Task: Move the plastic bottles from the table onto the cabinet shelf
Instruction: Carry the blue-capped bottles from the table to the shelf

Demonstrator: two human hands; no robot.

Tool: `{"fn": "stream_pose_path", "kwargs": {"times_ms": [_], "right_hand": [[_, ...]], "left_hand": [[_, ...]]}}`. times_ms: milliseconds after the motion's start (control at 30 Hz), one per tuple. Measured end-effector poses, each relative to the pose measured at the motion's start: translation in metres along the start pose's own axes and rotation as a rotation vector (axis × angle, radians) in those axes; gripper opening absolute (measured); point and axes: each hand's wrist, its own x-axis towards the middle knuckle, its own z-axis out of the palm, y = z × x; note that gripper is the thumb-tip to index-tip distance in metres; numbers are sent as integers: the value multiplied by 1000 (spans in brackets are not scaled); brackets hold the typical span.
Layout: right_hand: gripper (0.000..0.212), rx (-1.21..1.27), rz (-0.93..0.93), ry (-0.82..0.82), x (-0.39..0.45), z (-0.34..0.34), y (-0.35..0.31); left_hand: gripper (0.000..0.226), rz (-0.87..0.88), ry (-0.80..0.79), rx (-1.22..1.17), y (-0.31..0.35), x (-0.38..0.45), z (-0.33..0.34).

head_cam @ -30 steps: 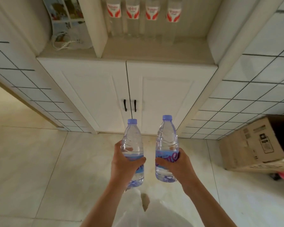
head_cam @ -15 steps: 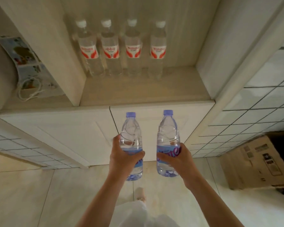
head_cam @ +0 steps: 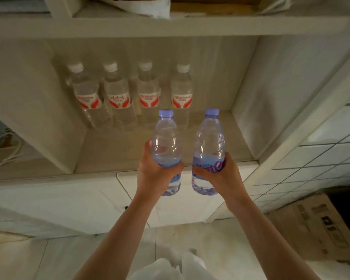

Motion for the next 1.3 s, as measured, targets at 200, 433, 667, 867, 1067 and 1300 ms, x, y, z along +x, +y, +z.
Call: {"fn": "stream_pose_path", "kwargs": {"times_ms": [200,433,667,867,1067,1300], "right_hand": [[48,9,-126,-9,45,-25,-3],[80,15,-169,92,67,-29,12],[81,-1,-227,111,70,-27,23],[82,30,-213,123,65,-28,31],[73,-58,-234,176,50,-27,43],[65,-118,-239,207,68,-32,45]], "left_hand": [[68,90,45,-61,16,25,30],[71,123,73,-61,10,36,53],[82,138,84,-62,0,36,56],[87,131,-3,-85,-15,37,56],[78,117,30,-82,-27,31,61],[74,131,6,-72,-14,39,85]]}}
